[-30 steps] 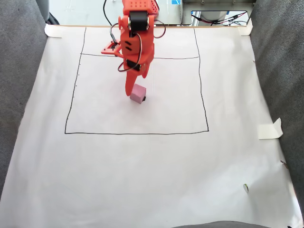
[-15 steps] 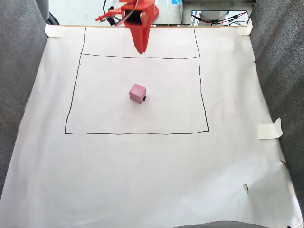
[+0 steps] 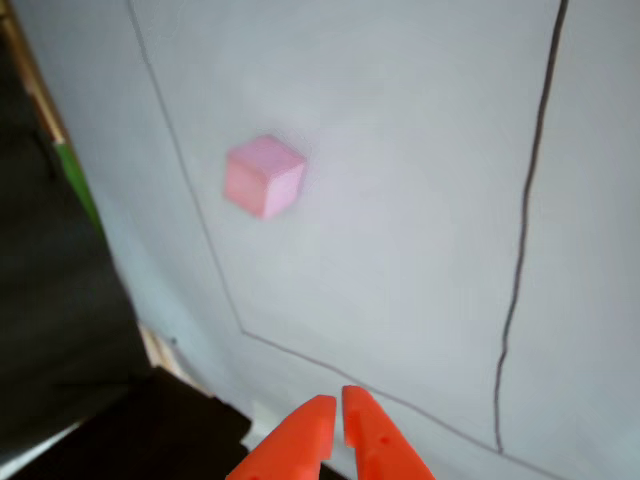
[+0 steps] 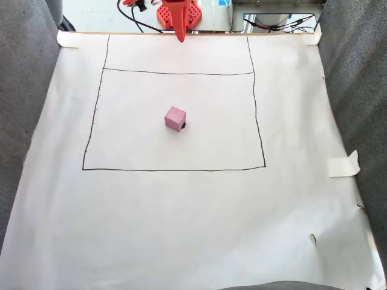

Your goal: Grasp the colored block, Place it on the black dot, and then return the arm to the default position.

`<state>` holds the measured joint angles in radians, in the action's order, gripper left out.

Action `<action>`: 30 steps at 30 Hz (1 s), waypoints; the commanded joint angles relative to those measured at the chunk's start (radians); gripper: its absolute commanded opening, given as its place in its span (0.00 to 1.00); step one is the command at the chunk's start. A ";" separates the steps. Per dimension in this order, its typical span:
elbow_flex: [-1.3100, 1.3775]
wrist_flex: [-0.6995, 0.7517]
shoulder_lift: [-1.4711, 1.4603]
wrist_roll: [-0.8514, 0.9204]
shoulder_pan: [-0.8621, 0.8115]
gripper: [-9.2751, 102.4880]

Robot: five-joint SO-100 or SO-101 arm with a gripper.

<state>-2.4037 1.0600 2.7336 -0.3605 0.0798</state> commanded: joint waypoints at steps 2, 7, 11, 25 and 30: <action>-0.160 -0.044 0.190 0.083 -0.049 0.08; -0.279 -0.124 0.344 0.175 -0.107 0.08; -0.402 -0.229 0.465 0.242 -0.115 0.08; -0.632 -0.382 0.535 0.383 -0.094 0.08; -0.634 -0.275 0.535 0.360 -0.075 0.08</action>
<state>-3.0419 0.7455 3.2674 0.0092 0.0000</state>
